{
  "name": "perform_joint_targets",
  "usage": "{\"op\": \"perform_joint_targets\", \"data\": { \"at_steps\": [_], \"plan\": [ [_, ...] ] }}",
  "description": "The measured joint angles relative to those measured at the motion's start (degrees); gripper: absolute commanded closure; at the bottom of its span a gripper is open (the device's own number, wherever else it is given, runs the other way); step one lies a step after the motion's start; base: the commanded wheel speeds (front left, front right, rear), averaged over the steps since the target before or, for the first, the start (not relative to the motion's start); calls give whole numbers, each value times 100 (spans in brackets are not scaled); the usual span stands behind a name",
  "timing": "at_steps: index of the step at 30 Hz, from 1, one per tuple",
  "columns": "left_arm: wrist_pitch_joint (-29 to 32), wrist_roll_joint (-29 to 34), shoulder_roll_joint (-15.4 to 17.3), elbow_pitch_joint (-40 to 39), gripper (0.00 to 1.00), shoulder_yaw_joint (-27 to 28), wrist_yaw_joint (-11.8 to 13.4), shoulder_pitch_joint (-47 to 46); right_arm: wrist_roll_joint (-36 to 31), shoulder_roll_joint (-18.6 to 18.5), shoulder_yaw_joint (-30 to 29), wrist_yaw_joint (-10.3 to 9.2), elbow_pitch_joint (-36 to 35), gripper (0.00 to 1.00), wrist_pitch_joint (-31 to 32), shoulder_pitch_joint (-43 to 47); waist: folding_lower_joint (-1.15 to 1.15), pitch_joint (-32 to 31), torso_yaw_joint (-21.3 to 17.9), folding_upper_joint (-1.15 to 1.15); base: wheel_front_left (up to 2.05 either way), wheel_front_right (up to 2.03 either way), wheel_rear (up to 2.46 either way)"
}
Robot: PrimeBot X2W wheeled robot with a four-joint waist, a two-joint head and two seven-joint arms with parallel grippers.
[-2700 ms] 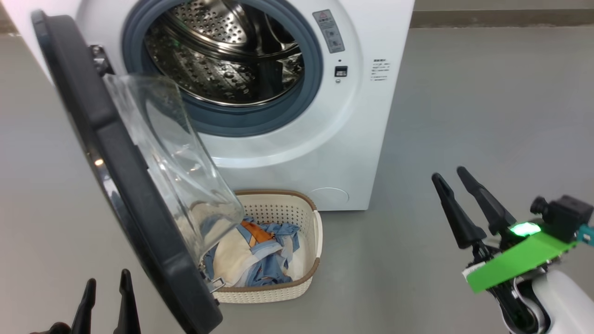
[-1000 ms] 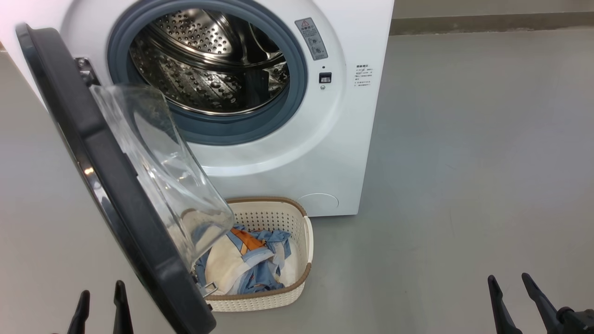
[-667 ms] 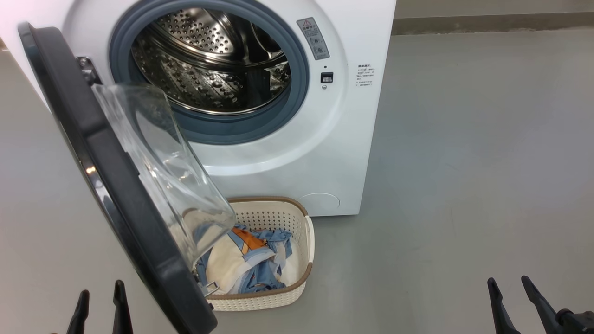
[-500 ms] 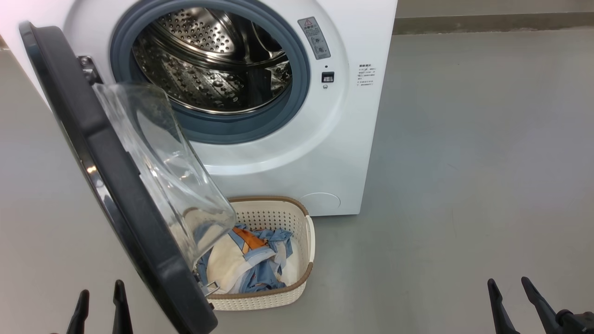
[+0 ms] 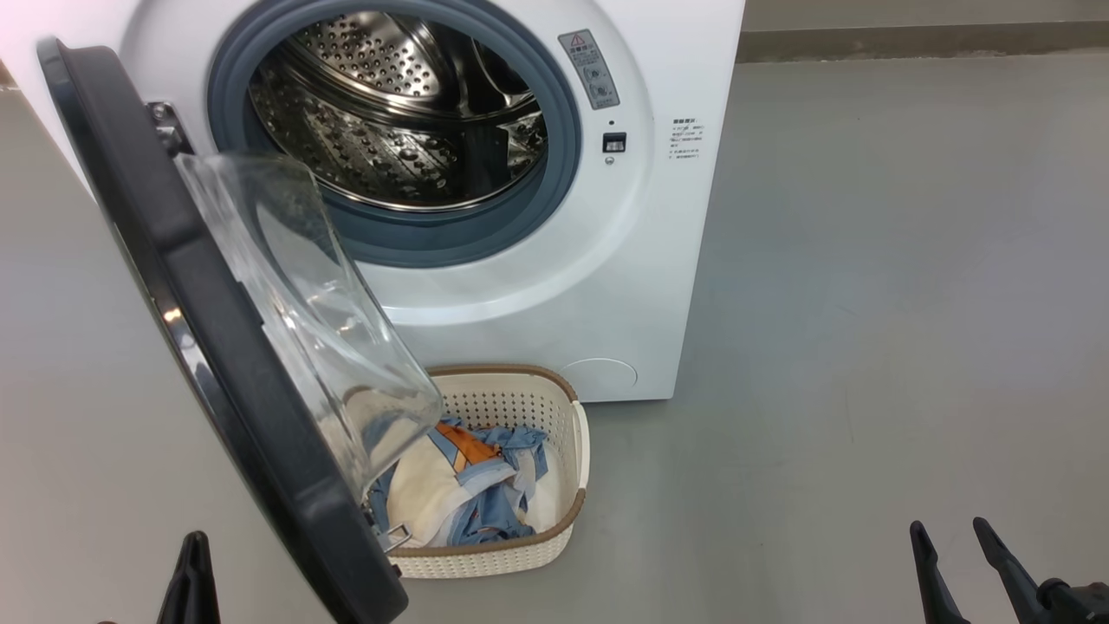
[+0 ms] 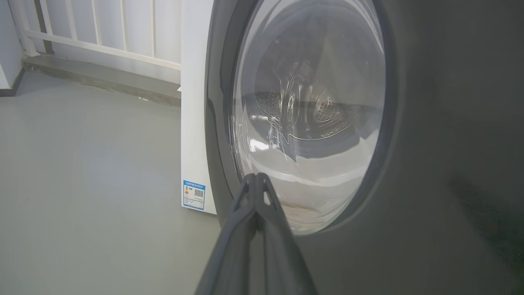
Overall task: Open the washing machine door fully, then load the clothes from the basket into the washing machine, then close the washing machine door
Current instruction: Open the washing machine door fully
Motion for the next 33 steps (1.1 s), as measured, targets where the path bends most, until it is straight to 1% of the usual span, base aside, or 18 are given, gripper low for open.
{"op": "perform_joint_targets", "data": {
  "at_steps": [7,13,15,18,19,22,25,27,29,31,33],
  "plan": [
    [0,0,-3,-3,100,82,0,0,1,-5,1,0,0,0,0,0,0,6,11,0,0,0,0],
    [0,-8,-7,-207,100,851,0,-10,1,-5,4,0,-8,0,0,0,0,10,36,0,0,0,0],
    [0,3,-9,-432,100,1104,2,-24,1,-5,4,0,-10,0,0,1,0,10,52,0,0,0,0],
    [0,12,-13,-942,100,1415,103,-152,1,-5,-5,0,-11,0,0,3,0,9,88,0,0,0,0],
    [-1,33,-12,-1116,100,1505,103,-213,1,-5,-11,0,-10,0,0,5,0,9,102,0,0,0,0],
    [-1,170,-13,-1625,100,1637,104,-377,1,-5,-13,0,-7,0,0,8,0,4,143,0,0,0,0],
    [-3,293,-15,-2161,100,1624,107,-528,1,-4,-18,0,-7,0,0,20,0,-9,192,0,0,0,0],
    [32,308,-14,-2535,100,1505,111,-647,1,-3,-27,0,-4,0,0,43,0,-20,234,0,0,0,0],
    [258,310,-7,-2966,100,1238,110,-788,1,-1,-33,0,-4,0,0,43,0,-32,278,0,0,0,0],
    [566,236,-7,-3366,100,846,102,-934,1,9,-36,0,3,0,0,43,0,-48,321,0,0,0,0],
    [898,-40,-4,-3708,100,411,94,-1023,1,15,-34,0,11,0,0,43,0,-59,362,0,0,0,0]
  ]
}}
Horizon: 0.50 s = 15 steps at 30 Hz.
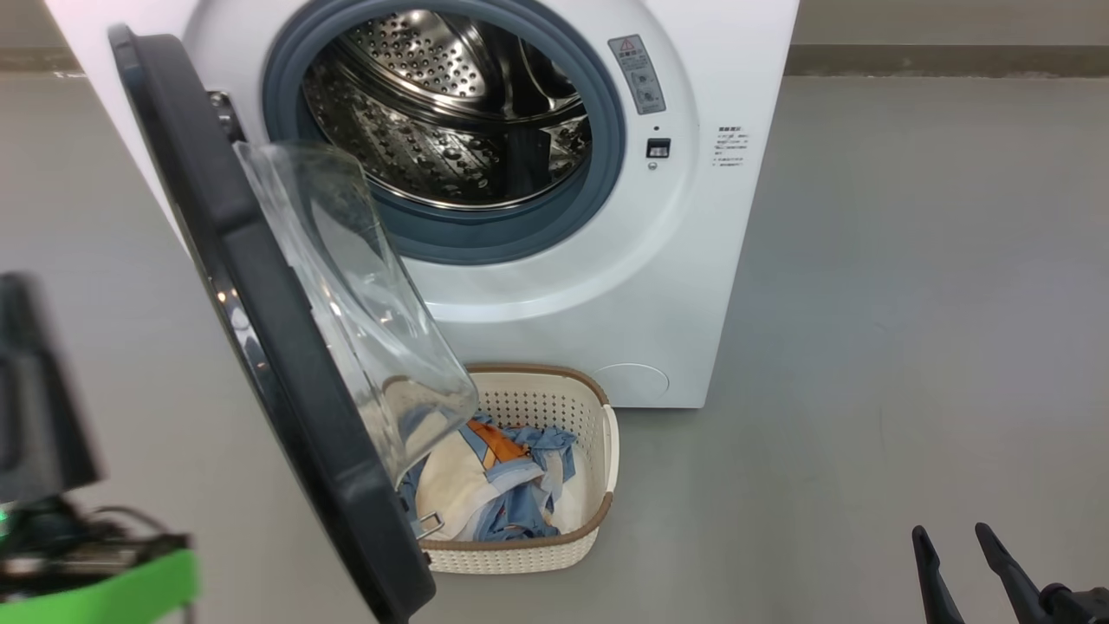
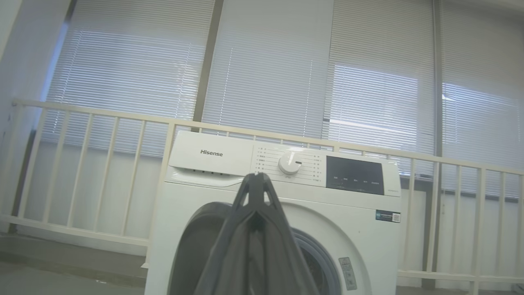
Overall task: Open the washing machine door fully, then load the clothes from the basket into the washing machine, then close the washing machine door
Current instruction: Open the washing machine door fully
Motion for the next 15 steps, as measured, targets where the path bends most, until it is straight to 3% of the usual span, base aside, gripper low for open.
{"op": "perform_joint_targets", "data": {
  "at_steps": [5,9,15],
  "plan": [
    [746,-516,14,-436,100,-1265,11,-46,-1,42,14,0,9,0,0,1,0,-11,83,0,0,0,0],
    [1193,-642,21,-370,100,-2204,190,204,-86,34,30,0,18,0,0,1,0,-6,124,0,0,0,0],
    [1280,-666,48,-296,100,-2439,423,411,-105,22,20,0,16,0,0,1,0,-14,165,0,0,0,0]
  ]
}}
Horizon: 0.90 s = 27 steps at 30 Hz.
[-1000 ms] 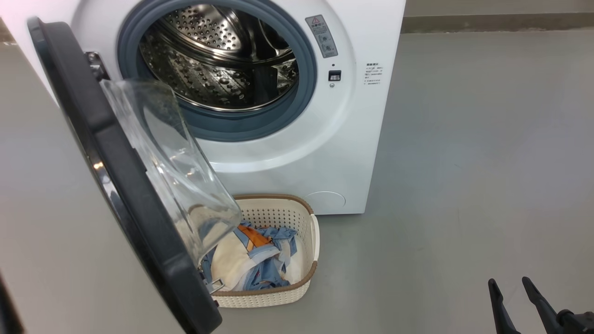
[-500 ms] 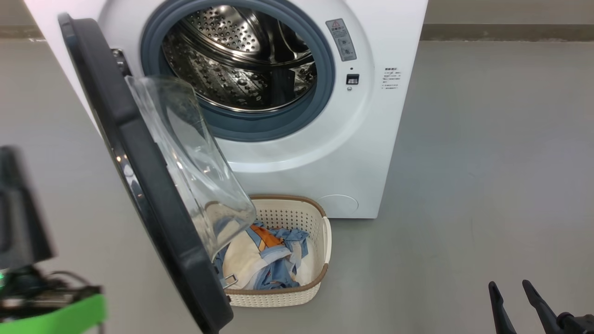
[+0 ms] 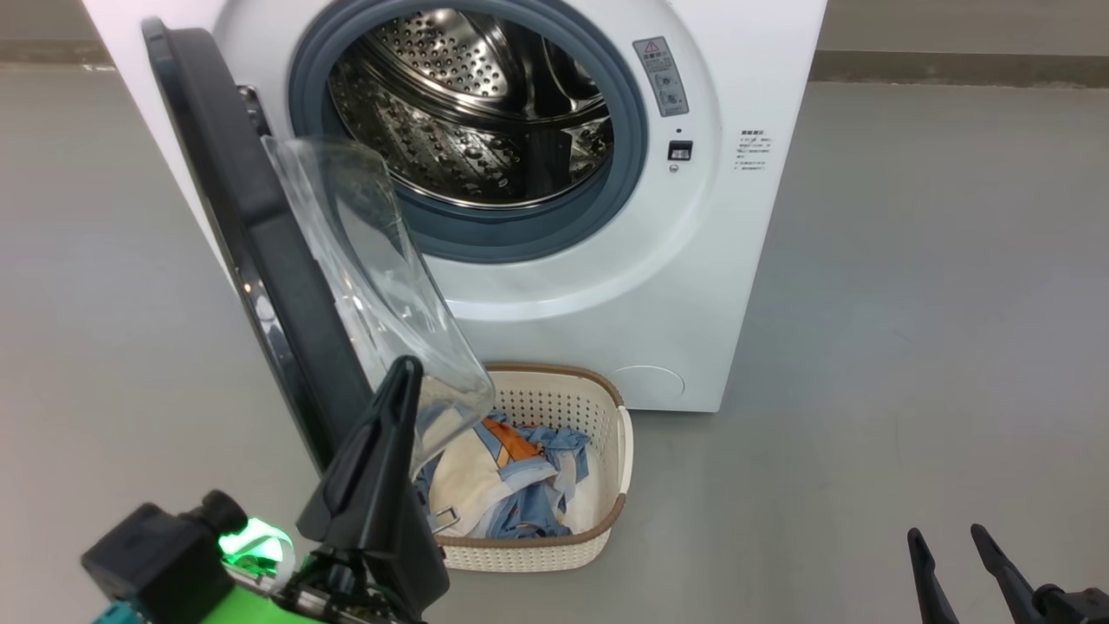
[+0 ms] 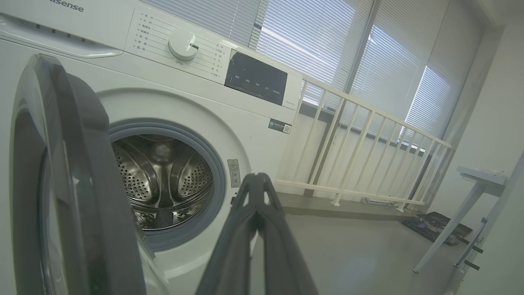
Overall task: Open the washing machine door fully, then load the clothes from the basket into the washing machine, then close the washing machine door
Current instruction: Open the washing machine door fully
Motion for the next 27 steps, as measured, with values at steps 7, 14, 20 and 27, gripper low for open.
{"op": "perform_joint_targets", "data": {
  "at_steps": [7,14,20,27],
  "plan": [
    [218,-2,7,-1,100,-331,118,62,-54,-3,0,0,0,0,0,2,0,-4,98,0,0,0,0],
    [352,-80,12,238,100,-736,287,263,-192,-5,60,0,49,0,0,2,0,15,167,0,0,0,0],
    [349,-135,13,610,100,-839,403,265,-301,-13,123,0,15,0,0,1,0,36,171,0,0,0,0],
    [293,-171,13,1046,100,-799,658,279,-319,45,127,0,-29,0,0,0,0,48,148,0,0,0,0]
  ]
}}
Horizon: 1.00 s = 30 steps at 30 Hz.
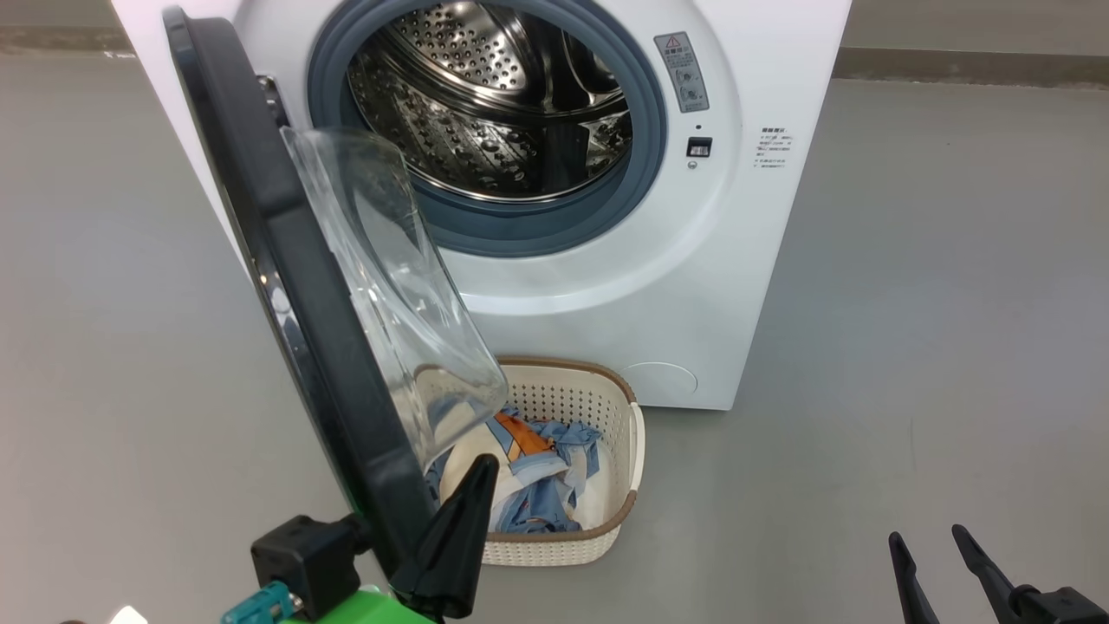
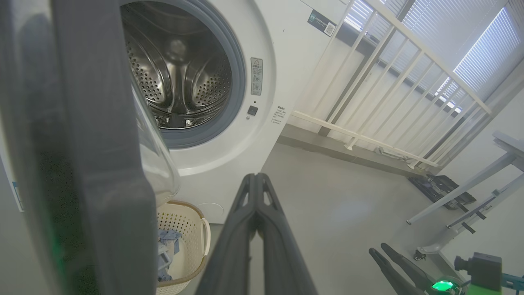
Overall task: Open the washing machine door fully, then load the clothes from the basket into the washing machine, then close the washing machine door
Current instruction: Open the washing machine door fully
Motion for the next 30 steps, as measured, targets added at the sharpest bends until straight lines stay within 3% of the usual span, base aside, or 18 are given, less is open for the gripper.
{"op": "perform_joint_targets", "data": {
  "at_steps": [9,30],
  "plan": [
    [-59,98,1,140,100,-35,241,7,3,3,-16,0,0,0,0,0,0,49,60,0,0,0,0],
    [-261,363,16,491,100,12,443,-18,29,27,-3,0,19,0,0,-3,0,111,153,0,0,0,0]
  ]
}}
